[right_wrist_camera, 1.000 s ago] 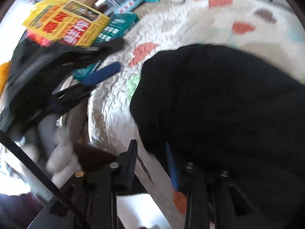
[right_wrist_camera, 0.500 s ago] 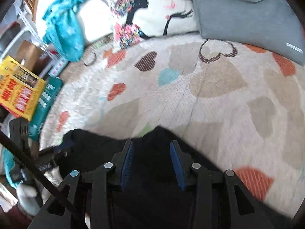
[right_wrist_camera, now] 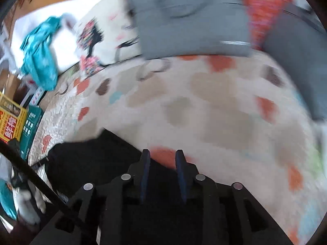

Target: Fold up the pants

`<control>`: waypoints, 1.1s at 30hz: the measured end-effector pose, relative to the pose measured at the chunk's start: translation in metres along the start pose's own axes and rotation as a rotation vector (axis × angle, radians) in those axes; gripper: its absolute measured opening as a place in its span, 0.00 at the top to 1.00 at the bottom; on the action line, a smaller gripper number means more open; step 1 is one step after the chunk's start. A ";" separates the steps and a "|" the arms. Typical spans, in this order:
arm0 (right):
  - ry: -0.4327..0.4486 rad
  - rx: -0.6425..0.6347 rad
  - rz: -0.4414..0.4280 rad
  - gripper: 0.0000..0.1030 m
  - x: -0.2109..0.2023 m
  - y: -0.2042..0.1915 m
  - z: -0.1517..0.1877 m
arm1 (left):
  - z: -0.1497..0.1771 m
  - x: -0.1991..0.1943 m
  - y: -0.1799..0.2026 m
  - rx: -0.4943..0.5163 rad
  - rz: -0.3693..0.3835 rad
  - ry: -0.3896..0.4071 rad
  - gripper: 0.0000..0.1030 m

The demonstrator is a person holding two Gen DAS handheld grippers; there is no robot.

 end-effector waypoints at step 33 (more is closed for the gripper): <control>-0.203 0.338 0.016 0.60 -0.009 0.095 0.112 | 0.101 0.033 0.175 0.658 0.276 -0.397 0.98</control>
Point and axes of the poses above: each gripper's, at about its wrist camera, not at the fingertips, and x roughly the way its jaws point, y to its right, z to its underside, the point moved 2 cm from there along x, roughly the way its jaws point, and after that the axes turned 4 degrees about -y, right-handed, at the moved point
